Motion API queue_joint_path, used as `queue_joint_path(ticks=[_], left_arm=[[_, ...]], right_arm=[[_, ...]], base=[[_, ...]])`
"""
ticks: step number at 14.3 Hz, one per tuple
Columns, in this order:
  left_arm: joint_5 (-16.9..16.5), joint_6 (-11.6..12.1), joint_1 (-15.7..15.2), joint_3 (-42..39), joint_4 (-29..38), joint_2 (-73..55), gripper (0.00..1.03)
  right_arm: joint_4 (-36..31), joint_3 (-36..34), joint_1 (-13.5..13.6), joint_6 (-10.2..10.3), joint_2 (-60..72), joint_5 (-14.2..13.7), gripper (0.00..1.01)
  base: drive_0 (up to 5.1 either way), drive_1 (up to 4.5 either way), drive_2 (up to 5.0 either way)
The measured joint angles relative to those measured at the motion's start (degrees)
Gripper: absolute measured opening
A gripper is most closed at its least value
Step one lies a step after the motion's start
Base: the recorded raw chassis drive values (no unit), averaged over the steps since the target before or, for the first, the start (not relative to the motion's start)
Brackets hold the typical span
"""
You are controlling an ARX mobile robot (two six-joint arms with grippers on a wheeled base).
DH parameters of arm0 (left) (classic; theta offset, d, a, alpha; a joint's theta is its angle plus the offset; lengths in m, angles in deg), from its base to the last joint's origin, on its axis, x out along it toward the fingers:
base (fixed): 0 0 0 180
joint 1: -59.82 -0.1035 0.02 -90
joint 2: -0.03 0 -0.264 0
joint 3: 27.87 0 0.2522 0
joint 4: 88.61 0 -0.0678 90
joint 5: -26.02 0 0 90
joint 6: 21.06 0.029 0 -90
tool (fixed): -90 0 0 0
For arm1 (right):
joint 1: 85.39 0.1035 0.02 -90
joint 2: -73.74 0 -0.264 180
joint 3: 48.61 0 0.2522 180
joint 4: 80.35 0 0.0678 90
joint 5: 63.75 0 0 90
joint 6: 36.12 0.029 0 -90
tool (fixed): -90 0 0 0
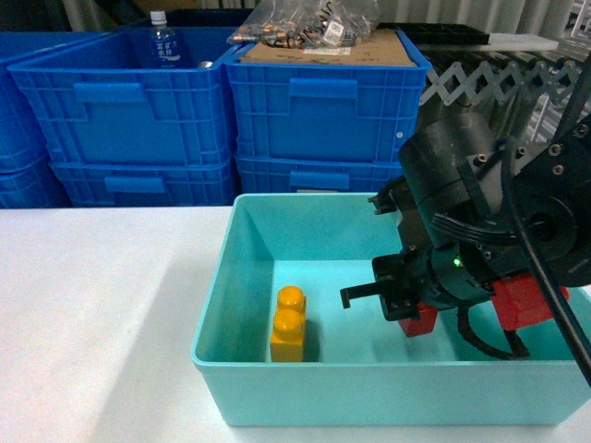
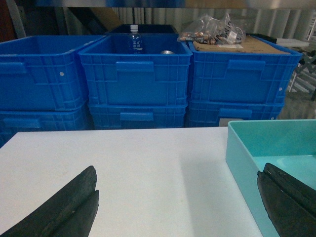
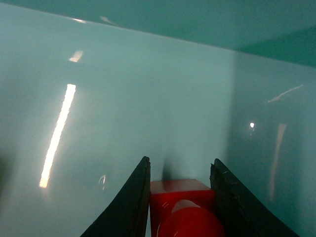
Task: Pick red block from blue box to shelf
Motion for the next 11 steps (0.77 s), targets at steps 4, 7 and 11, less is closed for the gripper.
queue_joint_path(ticks=[4,7,11], left_arm=[[0.0,0.0,0.0,0.0,0.0,0.0,0.98],[0.0,0.0,0.0,0.0,0.0,0.0,0.98],[0.0,0.0,0.0,0.0,0.0,0.0,0.98]], right_arm=[[-6.6,-13.1,-2.5,1.1,-18.6,6.0,0.29],[-6.9,-26.3,-6.5,1.3,-40.8,9.4,0.29],[-9.7,-48.1,-6.5,-5.8,-75.5,0.7,0.29]], base=[[0.0,0.0,0.0],[0.0,0.0,0.0],[0.0,0.0,0.0]])
